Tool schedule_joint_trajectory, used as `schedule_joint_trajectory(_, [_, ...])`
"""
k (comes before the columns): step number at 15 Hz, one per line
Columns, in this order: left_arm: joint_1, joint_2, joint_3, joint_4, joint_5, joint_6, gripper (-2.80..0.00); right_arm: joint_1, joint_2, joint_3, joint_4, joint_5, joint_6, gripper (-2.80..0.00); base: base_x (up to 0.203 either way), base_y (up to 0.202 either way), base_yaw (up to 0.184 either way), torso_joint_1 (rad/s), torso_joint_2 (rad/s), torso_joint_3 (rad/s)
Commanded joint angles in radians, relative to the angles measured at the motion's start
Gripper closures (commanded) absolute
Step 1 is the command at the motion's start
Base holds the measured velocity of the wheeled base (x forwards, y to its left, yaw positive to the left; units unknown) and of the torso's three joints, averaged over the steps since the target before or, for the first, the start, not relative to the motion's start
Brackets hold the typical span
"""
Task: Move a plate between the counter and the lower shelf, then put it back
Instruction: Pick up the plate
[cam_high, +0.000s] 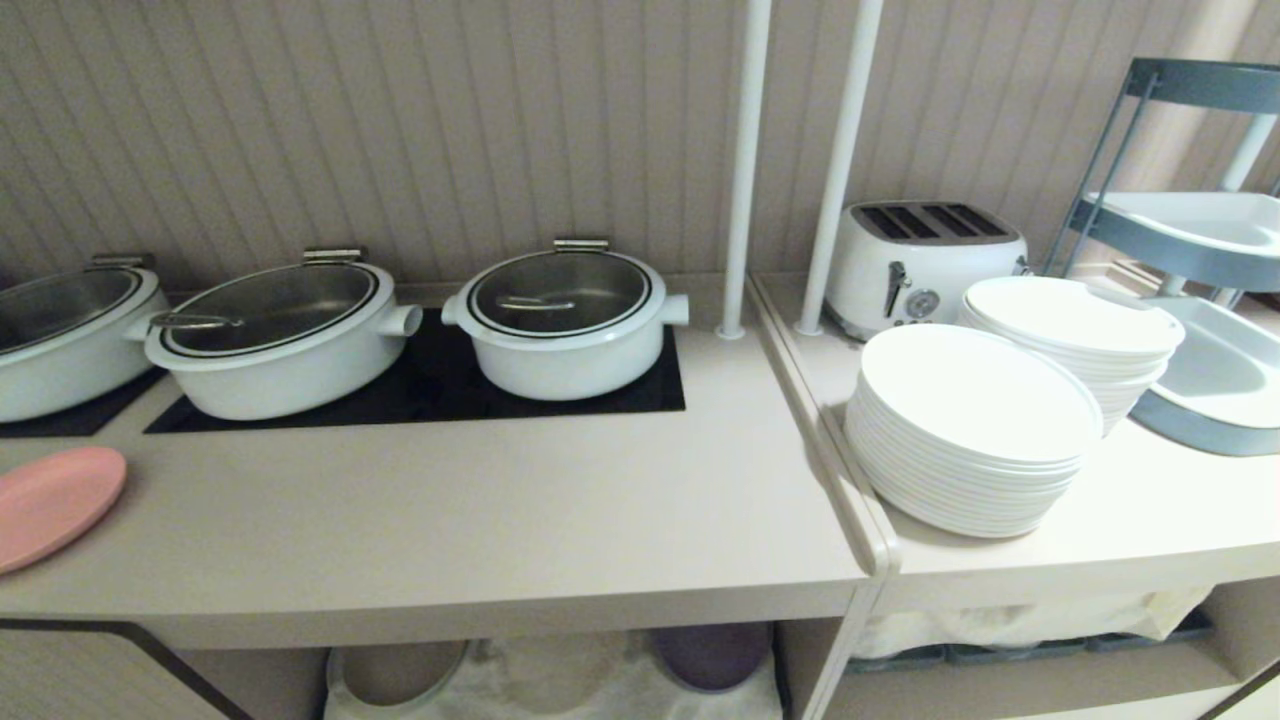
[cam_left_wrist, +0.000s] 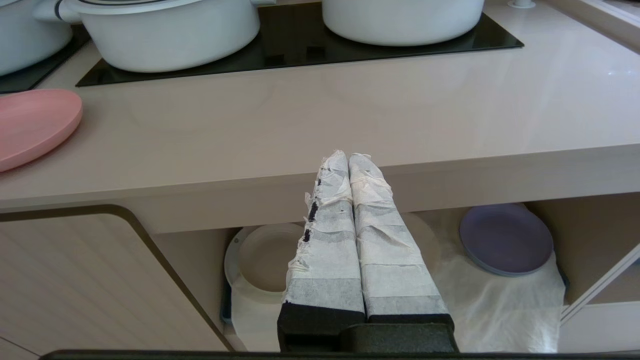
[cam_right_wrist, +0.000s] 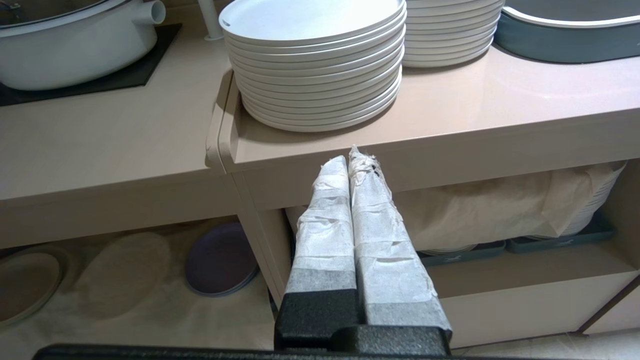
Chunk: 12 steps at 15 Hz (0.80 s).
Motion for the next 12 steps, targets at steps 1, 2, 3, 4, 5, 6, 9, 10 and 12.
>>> schedule_joint_trajectory(1, [0.0,0.0,0.0,0.0,0.0,0.0,0.0,0.0,0.0,0.0,0.0,0.0,0.0,0.0,0.0,0.0,0.0,0.0,0.0,0.0])
schedule_joint_trajectory(2, [0.0,0.0,0.0,0.0,0.0,0.0,0.0,0.0,0.0,0.0,0.0,0.0,0.0,0.0,0.0,0.0,0.0,0.0,0.0,0.0])
schedule_joint_trajectory(3, [0.0,0.0,0.0,0.0,0.0,0.0,0.0,0.0,0.0,0.0,0.0,0.0,0.0,0.0,0.0,0.0,0.0,0.0,0.0,0.0])
schedule_joint_trajectory(4, [0.0,0.0,0.0,0.0,0.0,0.0,0.0,0.0,0.0,0.0,0.0,0.0,0.0,0.0,0.0,0.0,0.0,0.0,0.0,0.0])
schedule_joint_trajectory(5, [0.0,0.0,0.0,0.0,0.0,0.0,0.0,0.0,0.0,0.0,0.0,0.0,0.0,0.0,0.0,0.0,0.0,0.0,0.0,0.0])
schedule_joint_trajectory(6, [0.0,0.0,0.0,0.0,0.0,0.0,0.0,0.0,0.0,0.0,0.0,0.0,0.0,0.0,0.0,0.0,0.0,0.0,0.0,0.0])
schedule_joint_trajectory(9, [0.0,0.0,0.0,0.0,0.0,0.001,0.0,0.0,0.0,0.0,0.0,0.0,0.0,0.0,0.0,0.0,0.0,0.0,0.0,0.0])
schedule_joint_trajectory(10, [0.0,0.0,0.0,0.0,0.0,0.0,0.0,0.0,0.0,0.0,0.0,0.0,0.0,0.0,0.0,0.0,0.0,0.0,0.0,0.0])
schedule_joint_trajectory(12, [0.0,0.0,0.0,0.001,-0.001,0.001,0.0,0.0,0.0,0.0,0.0,0.0,0.0,0.0,0.0,0.0,0.0,0.0,0.0,0.0])
